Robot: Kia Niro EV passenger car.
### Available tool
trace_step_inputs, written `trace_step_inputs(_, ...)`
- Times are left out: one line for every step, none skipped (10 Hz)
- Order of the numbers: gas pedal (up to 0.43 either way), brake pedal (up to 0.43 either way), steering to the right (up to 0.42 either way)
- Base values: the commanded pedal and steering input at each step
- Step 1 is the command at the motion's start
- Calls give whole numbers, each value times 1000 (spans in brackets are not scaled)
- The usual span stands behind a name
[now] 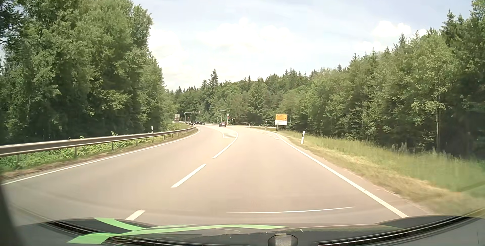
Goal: Follow the waypoints while adhering to traffic rules and regulations
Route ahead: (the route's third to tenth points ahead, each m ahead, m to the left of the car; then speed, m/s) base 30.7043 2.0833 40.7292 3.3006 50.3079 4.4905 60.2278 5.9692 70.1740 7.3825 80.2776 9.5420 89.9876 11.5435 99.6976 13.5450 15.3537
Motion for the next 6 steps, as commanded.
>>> trace_step_inputs(8, 0, -5)
trace_step_inputs(0, 0, -6)
trace_step_inputs(0, 0, -7)
trace_step_inputs(0, 0, -7)
trace_step_inputs(0, 0, -7)
trace_step_inputs(0, 0, -7)
